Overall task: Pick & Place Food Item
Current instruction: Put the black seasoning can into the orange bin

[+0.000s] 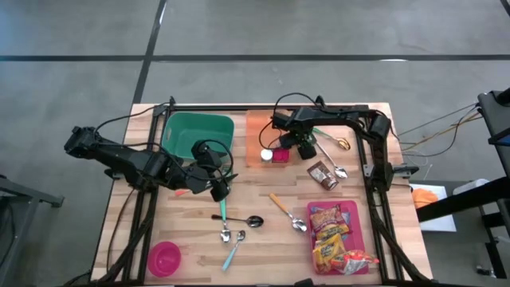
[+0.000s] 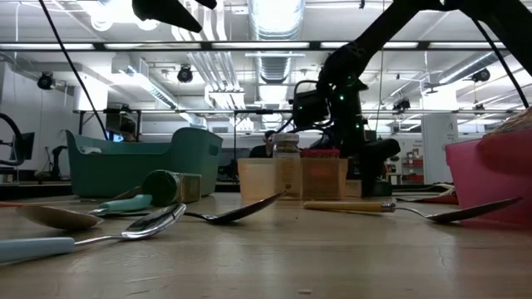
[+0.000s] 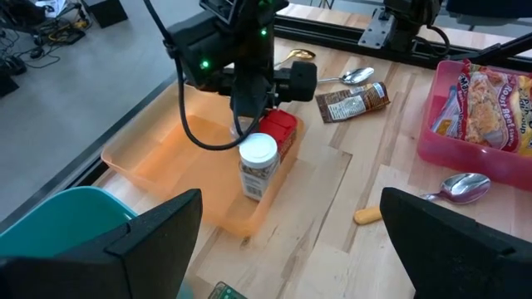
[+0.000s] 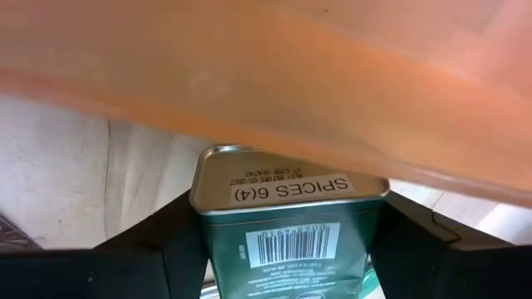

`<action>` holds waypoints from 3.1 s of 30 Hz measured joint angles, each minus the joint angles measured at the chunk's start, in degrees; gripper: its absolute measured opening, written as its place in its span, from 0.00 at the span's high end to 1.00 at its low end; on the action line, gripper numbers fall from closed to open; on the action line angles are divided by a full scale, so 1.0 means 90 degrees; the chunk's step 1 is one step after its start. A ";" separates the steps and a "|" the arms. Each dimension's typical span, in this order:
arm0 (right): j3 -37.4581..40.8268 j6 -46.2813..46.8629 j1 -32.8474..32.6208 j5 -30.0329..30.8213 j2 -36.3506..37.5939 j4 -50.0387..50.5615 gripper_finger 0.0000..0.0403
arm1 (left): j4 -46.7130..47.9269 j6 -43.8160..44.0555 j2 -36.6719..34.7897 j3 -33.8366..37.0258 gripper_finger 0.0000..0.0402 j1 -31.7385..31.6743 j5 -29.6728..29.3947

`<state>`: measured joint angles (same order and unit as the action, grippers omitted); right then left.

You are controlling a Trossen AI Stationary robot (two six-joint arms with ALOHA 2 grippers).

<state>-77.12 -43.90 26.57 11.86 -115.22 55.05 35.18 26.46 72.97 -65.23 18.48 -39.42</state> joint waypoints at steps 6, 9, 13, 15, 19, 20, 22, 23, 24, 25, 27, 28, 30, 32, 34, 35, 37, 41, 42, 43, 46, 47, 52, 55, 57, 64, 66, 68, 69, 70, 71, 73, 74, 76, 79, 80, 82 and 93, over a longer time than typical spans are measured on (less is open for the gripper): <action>0.0005 0.0048 -0.0007 -0.0012 0.0007 0.0010 0.38 | 0.0000 0.0000 0.0000 0.0000 0.08 0.0000 0.0000; 0.0012 0.0206 -0.0010 -0.0025 0.0025 0.0029 0.38 | 0.0000 -0.0002 0.0000 0.0000 0.08 0.0000 0.0000; 0.0024 0.0464 -0.0011 -0.0094 0.0156 0.0034 0.38 | 0.0000 0.0000 0.0000 0.0002 0.08 -0.0004 0.0000; 0.0024 0.0554 -0.0012 -0.0264 0.0319 0.0037 0.38 | 0.0000 0.0000 0.0000 0.0002 0.08 -0.0005 0.0000; 0.0036 0.0854 -0.0012 -0.0389 0.0746 0.0060 0.38 | 0.0000 -0.0002 0.0000 0.0002 0.08 -0.0005 0.0000; 0.0041 0.0964 -0.0012 -0.0389 0.0870 0.0092 0.38 | 0.0002 -0.0002 0.0000 0.0002 0.08 -0.0005 0.0000; 0.0041 0.1293 -0.0012 -0.0411 0.1132 0.0173 0.38 | 0.0006 -0.0002 0.0000 -0.0001 0.08 -0.0005 0.0000; 0.0041 0.1487 -0.0012 -0.0453 0.1271 0.0213 0.38 | 0.0007 -0.0014 0.0000 -0.0005 0.08 -0.0005 0.0000; 0.0053 0.1698 -0.0011 -0.0519 0.1410 0.0225 0.38 | 0.0005 -0.0062 0.0000 -0.0005 0.08 -0.0005 0.0000; 0.0074 0.1898 -0.0010 -0.0604 0.1558 0.0219 0.38 | 0.0007 -0.0085 0.0000 -0.0005 0.08 -0.0005 0.0000; 0.0124 0.2297 -0.0012 -0.0755 0.1881 0.0235 0.38 | 0.0005 -0.0107 0.0000 -0.0005 0.08 -0.0005 0.0000; 0.0152 0.2512 -0.0015 -0.0844 0.2054 0.0222 0.38 | 0.0005 -0.0109 0.0000 -0.0005 0.08 -0.0005 0.0000; 0.0233 0.2931 -0.0016 -0.1034 0.2417 0.0205 0.38 | 0.0001 -0.0112 0.0000 -0.0005 0.08 -0.0005 -0.0002; 0.0334 0.3353 -0.0019 -0.1324 0.2789 0.0142 0.38 | -0.0004 -0.0126 0.0000 -0.0005 0.08 -0.0003 -0.0003; 0.0471 0.3897 -0.0022 -0.1621 0.3187 -0.0105 0.38 | -0.0050 -0.0126 0.0000 -0.0005 0.08 -0.0005 -0.0072; 0.0565 0.4179 -0.0026 -0.1766 0.3377 -0.0284 0.38 | -0.0081 -0.0128 0.0000 -0.0005 0.08 -0.0003 -0.0185; 0.0831 0.4750 -0.0053 -0.1962 0.3780 -0.0815 0.38 | -0.0287 -0.0122 0.0000 -0.0005 0.08 -0.0005 -0.0545; 0.1503 0.6274 -0.0095 -0.2269 0.4538 -0.2413 0.38 | -0.0949 -0.0104 0.0046 -0.0005 0.08 -0.0008 -0.1470; 0.1711 0.6663 -0.0096 -0.2366 0.4737 -0.2892 0.38 | -0.1076 -0.0105 0.0088 -0.0005 0.08 -0.0010 -0.1616; 0.1924 0.7035 -0.0119 -0.2481 0.4914 -0.3382 0.38 | -0.1188 -0.0108 0.0164 -0.0005 0.08 -0.0010 -0.1692; 0.2559 0.7922 -0.0235 -0.2707 0.5384 -0.4944 0.38 | -0.1519 -0.0202 0.0420 0.0002 0.08 -0.0019 -0.1902; 0.2761 0.8182 -0.0297 -0.2708 0.5522 -0.5421 0.38 | -0.1736 -0.0285 0.0520 0.0002 0.08 -0.0021 -0.2050; 0.3816 0.9344 -0.0753 -0.2579 0.5900 -0.8599 0.38 | -0.2983 -0.0783 0.1194 0.0002 0.08 -0.0069 -0.3261; 0.4303 0.9915 -0.1119 -0.2443 0.5819 -1.0415 0.38 | -0.3869 -0.1241 0.1652 0.0000 0.08 -0.0145 -0.3787; 0.4479 1.0087 -0.1352 -0.2410 0.5689 -1.1188 0.38 | -0.4420 -0.1614 0.1935 0.0000 0.08 -0.0227 -0.3957; 0.4475 0.9840 -0.2026 -0.1763 0.5212 -1.1525 0.38 | -0.5706 -0.2708 0.2570 -0.0007 0.08 -0.0506 -0.3916; 0.4375 0.9828 -0.2165 -0.1617 0.5026 -1.1520 0.38 | -0.5934 -0.2964 0.2648 -0.0007 0.08 -0.0567 -0.3749; 0.4201 0.9818 -0.2255 -0.1600 0.4815 -1.1541 0.38 | -0.6186 -0.3344 0.2662 -0.0007 0.08 -0.0621 -0.3393; 0.4124 0.9809 -0.2279 -0.1593 0.4718 -1.1546 0.38 | -0.6288 -0.3528 0.2659 -0.0007 0.08 -0.0644 -0.3134; 0.4029 0.9806 -0.2303 -0.1577 0.4616 -1.1541 0.38 | -0.6363 -0.3694 0.2651 -0.0011 0.08 -0.0656 -0.2805; 0.3926 0.9801 -0.2318 -0.1550 0.4517 -1.1543 0.38 | -0.6438 -0.3814 0.2650 -0.0012 0.08 -0.0658 -0.2509; 0.3738 0.9751 -0.2344 -0.1507 0.4367 -1.1543 0.38 | -0.6509 -0.4012 0.2652 -0.0012 0.08 -0.0653 -0.2144; 0.3647 0.9717 -0.2356 -0.1507 0.4312 -1.1544 0.38 | -0.6519 -0.4082 0.2652 -0.0012 0.08 -0.0641 -0.2102; 0.3512 0.9687 -0.2410 -0.1509 0.4243 -1.1554 0.38 | -0.6521 -0.4158 0.2652 -0.0012 0.08 -0.0615 -0.2093; 0.3384 0.9563 -0.2485 -0.1515 0.4175 -1.1548 0.38 | -0.6507 -0.4235 0.2652 -0.0012 0.08 -0.0595 -0.2094; 0.3375 0.9542 -0.2489 -0.1528 0.4175 -1.1531 0.38 | -0.6519 -0.4235 0.2652 -0.0012 0.08 -0.0588 -0.2095; 0.3348 0.9521 -0.2498 -0.1533 0.4186 -1.1516 0.38 | -0.6529 -0.4230 0.2647 -0.0012 0.08 -0.0562 -0.2093; 0.3473 0.9720 -0.2510 -0.1508 0.4277 -1.1487 0.38 | -0.6812 -0.5224 0.2397 -0.0085 0.09 -0.0422 -0.2091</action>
<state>-45.87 43.58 3.98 -1.72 -76.73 -48.33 -26.13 -20.56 94.54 -65.99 14.68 -58.24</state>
